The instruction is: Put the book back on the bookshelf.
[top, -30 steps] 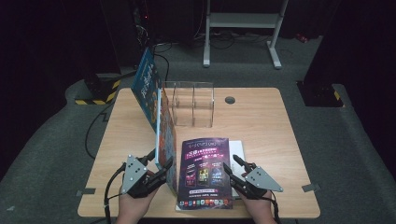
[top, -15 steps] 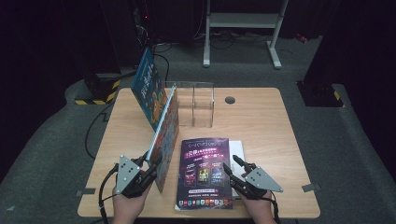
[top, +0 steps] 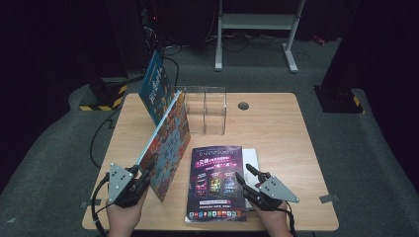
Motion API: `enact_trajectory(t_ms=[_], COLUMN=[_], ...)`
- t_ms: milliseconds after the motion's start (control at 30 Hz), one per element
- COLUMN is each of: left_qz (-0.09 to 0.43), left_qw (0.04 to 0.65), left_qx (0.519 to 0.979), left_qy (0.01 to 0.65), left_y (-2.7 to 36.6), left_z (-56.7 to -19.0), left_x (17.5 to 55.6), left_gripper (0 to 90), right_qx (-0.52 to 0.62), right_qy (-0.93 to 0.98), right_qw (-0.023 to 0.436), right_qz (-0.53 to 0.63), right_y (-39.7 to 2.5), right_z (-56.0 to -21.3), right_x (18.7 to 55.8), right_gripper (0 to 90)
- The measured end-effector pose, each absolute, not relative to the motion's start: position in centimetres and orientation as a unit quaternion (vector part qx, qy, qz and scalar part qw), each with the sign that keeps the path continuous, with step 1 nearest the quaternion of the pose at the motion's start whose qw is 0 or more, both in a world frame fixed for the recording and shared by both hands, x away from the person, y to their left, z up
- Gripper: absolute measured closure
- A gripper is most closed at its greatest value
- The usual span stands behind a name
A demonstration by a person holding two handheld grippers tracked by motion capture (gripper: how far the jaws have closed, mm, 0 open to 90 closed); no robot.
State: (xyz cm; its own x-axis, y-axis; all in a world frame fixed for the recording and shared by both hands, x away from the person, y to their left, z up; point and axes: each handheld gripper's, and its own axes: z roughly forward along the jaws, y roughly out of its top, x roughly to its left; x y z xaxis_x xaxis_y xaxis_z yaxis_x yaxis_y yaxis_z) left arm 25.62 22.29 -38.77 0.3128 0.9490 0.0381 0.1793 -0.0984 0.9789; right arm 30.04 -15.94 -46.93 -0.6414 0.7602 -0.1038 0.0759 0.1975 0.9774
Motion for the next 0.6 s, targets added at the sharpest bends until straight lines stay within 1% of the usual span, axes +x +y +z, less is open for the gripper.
enact_trajectory(t_ms=[300, 600], left_qz=[0.373, 0.365], left_qw=[0.507, 0.514], left_qx=[0.636, 0.639], left_qy=[0.446, 0.440], left_y=[24.0, 24.6], left_z=[-38.7, -38.8], left_x=[25.7, 25.7], left_gripper=[78.0, 77.7], right_qx=[0.299, 0.303], right_qy=[0.710, 0.709], right_qw=[0.301, 0.298], right_qz=[0.562, 0.563], right_y=[-16.0, -16.2], right_z=[-47.1, -47.2], right_x=[30.2, 30.4], right_gripper=[52.7, 52.7])
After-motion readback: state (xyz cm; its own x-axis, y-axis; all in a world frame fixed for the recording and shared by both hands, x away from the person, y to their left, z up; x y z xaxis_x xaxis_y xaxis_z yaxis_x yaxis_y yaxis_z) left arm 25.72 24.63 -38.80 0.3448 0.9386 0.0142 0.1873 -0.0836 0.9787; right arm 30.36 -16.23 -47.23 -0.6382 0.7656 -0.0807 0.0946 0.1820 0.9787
